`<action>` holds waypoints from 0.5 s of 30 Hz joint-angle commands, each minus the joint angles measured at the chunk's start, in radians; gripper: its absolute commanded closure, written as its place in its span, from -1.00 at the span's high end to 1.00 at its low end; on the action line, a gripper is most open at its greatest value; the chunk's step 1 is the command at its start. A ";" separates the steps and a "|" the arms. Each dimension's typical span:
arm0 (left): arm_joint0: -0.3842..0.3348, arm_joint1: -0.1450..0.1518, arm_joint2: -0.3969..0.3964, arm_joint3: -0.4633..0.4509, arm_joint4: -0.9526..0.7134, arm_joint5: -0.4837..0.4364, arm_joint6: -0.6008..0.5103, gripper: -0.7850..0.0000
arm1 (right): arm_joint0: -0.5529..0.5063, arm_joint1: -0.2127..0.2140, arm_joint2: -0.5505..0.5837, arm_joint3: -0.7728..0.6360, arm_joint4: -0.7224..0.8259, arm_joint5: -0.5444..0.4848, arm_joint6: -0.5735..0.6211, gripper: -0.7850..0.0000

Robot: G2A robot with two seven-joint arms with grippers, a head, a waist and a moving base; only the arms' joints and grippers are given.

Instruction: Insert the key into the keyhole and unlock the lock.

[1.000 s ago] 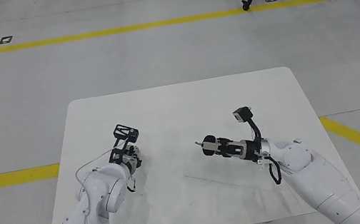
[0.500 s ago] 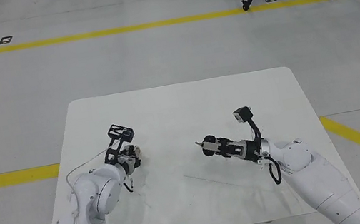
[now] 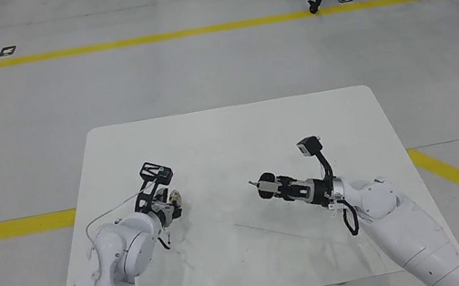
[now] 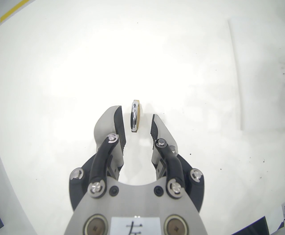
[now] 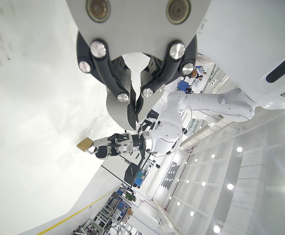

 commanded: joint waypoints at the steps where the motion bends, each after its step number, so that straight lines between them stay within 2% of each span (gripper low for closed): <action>1: 0.002 -0.001 -0.002 -0.003 0.011 0.008 0.011 -0.55 | 0.000 0.000 0.000 0.000 0.000 0.000 0.000 -1.00; 5: 0.002 -0.003 0.005 -0.001 0.022 0.010 0.013 -0.69 | 0.000 0.000 0.000 0.000 0.000 0.000 0.000 -1.00; 6: 0.000 -0.004 0.008 0.000 0.027 0.010 0.009 -0.95 | 0.000 0.000 0.000 0.000 0.000 0.000 0.000 -1.00; 7: -0.002 -0.005 0.010 0.001 0.030 0.012 0.008 -1.00 | 0.000 0.000 0.000 0.000 0.000 0.000 0.000 -1.00; 15: -0.012 -0.009 0.004 0.018 0.009 0.010 -0.002 -1.00 | 0.000 0.000 0.000 0.000 0.000 0.000 0.000 -1.00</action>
